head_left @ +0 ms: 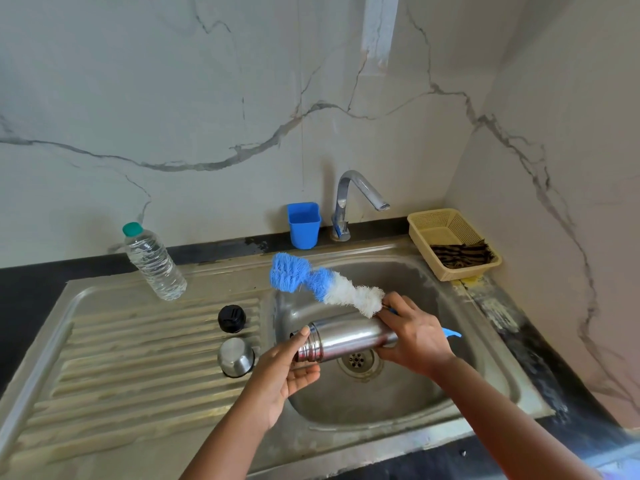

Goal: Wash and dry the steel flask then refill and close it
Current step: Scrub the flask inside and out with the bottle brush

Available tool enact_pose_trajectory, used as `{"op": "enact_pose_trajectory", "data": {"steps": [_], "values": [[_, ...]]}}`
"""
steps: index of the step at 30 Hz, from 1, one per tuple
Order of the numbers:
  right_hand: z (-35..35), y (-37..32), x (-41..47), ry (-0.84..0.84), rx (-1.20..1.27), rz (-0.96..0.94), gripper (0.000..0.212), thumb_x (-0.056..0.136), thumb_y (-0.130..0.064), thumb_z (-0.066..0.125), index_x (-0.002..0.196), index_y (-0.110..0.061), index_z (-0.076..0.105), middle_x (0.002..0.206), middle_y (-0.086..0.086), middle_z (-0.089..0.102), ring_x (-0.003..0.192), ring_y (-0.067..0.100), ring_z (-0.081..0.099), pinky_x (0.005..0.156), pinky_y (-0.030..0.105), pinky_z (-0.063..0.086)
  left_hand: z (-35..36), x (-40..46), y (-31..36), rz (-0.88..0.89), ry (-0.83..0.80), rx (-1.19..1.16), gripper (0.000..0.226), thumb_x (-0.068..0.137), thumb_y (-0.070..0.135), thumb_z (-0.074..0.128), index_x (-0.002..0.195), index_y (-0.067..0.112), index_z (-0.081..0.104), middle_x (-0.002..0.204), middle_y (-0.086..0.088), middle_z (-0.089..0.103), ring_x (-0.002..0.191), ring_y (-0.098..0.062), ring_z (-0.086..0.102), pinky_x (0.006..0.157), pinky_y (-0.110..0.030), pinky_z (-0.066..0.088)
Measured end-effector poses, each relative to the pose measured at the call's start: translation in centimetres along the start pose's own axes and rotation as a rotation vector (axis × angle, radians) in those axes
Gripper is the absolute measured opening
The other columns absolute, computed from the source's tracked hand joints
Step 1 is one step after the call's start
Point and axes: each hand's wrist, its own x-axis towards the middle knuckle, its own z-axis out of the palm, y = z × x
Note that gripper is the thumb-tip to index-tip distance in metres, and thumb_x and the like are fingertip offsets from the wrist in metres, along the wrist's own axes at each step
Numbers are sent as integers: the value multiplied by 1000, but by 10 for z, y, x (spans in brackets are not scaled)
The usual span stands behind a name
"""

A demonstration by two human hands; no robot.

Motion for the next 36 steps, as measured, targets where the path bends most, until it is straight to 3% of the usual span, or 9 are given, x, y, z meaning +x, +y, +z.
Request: {"op": "enact_pose_trajectory", "data": {"steps": [8,12,16,21,24,27,31,33,36], "values": [[-2,-6,-8,-22,5,110,46,62,-41,87,100,-30,63,110,-8,46,91,11,59,45,20,37,-2,10,-11,112,69,-26,29,84,18,73,104,-3,69,99,-20,75,88,-29,74,72,-32,61],[-11,-17,-24,84,124,229,20,88,-43,61,92,-28,49,97,-16,45,74,6,48,44,26,41,-5,14,-11,184,120,-43,24,88,16,71,102,-3,68,92,-13,76,79,-21,75,86,-41,57],[-9,-27,-49,85,234,350,14,98,-45,40,96,-32,36,88,-14,58,67,14,57,51,34,46,-15,24,-4,236,177,-96,22,90,14,69,104,-3,66,102,-16,73,87,-23,74,76,-32,61],[-3,-42,-65,107,180,238,35,95,-31,46,128,-35,56,93,-19,61,84,6,59,53,22,44,-19,32,1,260,246,-68,8,95,3,61,101,2,66,103,-14,72,91,-27,73,74,-27,60],[2,-43,-70,130,156,189,43,90,-18,57,129,-36,58,91,-20,58,81,7,59,51,20,44,-19,32,-1,268,242,-66,12,95,1,60,105,1,65,102,-11,72,88,-22,74,76,-28,58],[1,-25,-65,232,140,396,38,91,-23,49,125,-36,62,99,-16,66,76,13,65,49,26,50,-19,27,-3,296,223,-111,14,92,10,66,103,1,66,102,-11,71,88,-19,73,70,-24,60],[-2,5,-58,335,95,665,43,92,-6,57,127,-31,64,108,-2,71,74,31,67,51,29,45,-19,23,-3,299,189,-149,22,92,13,65,109,0,64,105,-13,70,87,-16,73,75,-26,62],[-4,5,-62,354,83,588,41,94,-6,54,126,-29,64,104,-4,70,76,26,66,51,26,43,-18,24,-2,270,186,-218,19,93,12,64,109,1,62,105,-15,68,89,-19,72,71,-28,62],[-3,-12,-77,287,69,174,39,93,-13,47,126,-23,65,95,-9,64,82,17,64,56,26,50,-14,23,4,252,167,-311,6,96,7,58,101,9,61,104,-14,67,95,-23,67,62,-27,61]]}}
